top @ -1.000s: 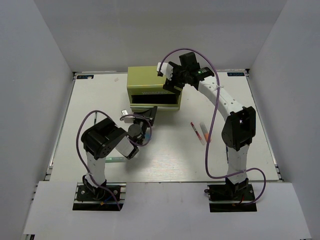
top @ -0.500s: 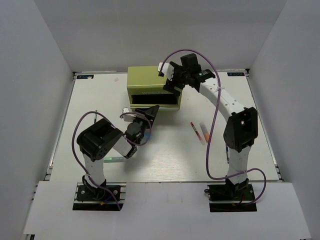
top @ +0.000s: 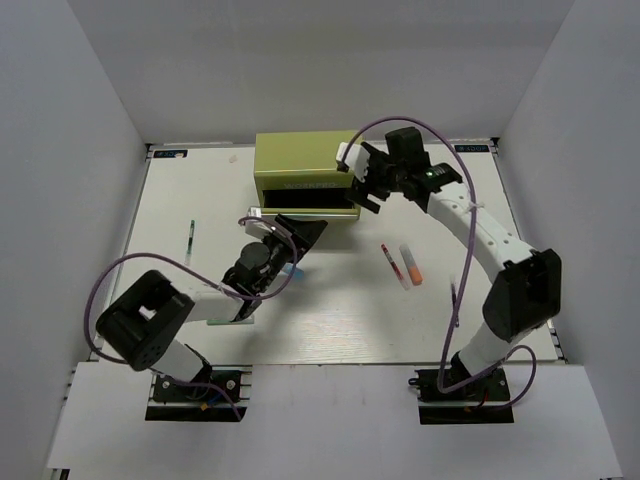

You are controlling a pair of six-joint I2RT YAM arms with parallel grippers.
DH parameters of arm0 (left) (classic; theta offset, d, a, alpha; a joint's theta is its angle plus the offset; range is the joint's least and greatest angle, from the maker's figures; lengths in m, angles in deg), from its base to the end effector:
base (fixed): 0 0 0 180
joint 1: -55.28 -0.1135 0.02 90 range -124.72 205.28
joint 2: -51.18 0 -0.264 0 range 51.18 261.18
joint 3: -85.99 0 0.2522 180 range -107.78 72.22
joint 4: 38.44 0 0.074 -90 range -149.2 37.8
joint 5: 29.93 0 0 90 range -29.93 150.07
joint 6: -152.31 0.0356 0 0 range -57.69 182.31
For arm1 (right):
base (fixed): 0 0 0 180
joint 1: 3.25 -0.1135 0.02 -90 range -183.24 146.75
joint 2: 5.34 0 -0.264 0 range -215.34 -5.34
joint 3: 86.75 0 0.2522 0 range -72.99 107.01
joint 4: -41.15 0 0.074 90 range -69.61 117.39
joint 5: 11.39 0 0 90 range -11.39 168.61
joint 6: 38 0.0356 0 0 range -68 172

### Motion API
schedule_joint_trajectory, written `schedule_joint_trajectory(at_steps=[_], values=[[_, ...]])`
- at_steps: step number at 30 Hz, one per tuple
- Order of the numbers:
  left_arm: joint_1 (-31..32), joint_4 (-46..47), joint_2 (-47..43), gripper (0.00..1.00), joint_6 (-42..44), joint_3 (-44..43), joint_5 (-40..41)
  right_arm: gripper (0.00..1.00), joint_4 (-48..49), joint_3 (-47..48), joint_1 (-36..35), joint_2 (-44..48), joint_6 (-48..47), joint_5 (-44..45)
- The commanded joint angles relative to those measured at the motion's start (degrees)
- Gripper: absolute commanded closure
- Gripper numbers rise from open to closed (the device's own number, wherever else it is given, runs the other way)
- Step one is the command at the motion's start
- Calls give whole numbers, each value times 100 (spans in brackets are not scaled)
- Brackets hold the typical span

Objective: Sort the stationery into containers
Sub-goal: Pick up the pen from the center of the board.

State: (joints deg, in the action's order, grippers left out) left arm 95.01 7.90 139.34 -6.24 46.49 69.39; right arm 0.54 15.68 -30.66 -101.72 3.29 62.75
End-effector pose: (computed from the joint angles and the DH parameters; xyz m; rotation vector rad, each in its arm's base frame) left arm 0.2245 -0.1791 0.1836 -0.5766 1.6855 -1.2974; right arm 0.3411 0.1878 0.3410 -1.4449 1.5910 0.0853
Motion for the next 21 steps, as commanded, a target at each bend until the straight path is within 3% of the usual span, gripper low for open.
schedule_joint_trajectory(at_steps=[1, 3, 6, 7, 8, 10, 13, 14, 16, 21], values=[[18, -1453, -798, 0, 544, 113, -282, 15, 136, -392, 44, 863, 456, -111], [-35, -2818, -1350, 0, 963, -149, -334, 26, 424, -1016, 87, 1216, 896, 231], [-88, -4448, -1792, 0, 1423, -835, 94, 64, 566, -1816, 263, 1701, 1589, 548], [-88, -5672, -1968, 0, 1424, -1045, 575, 74, 610, -2148, 333, 1788, 1732, 627], [-88, -6206, -2030, 0, 1424, -1422, 806, 79, 620, -2273, 421, 1981, 2090, 758], [-88, -7530, -2092, 0, 1477, -1784, 1384, 79, 558, -2722, 561, 2052, 2330, 908], [-140, -8336, -2092, 0, 2018, -2242, 1660, 61, 470, -3100, 764, 2036, 2831, 900], [-193, -8391, -2092, 0, 2178, -2312, 1661, 51, 462, -3170, 886, 1992, 3067, 900], [-280, -8662, -2145, 0, 2268, -2383, 1661, 42, 532, -3382, 940, 1826, 3218, 952], [-737, -9349, -1803, 0, 2434, -2673, 1547, 36, 690, -3268, 1195, 1018, 3482, 1155]])
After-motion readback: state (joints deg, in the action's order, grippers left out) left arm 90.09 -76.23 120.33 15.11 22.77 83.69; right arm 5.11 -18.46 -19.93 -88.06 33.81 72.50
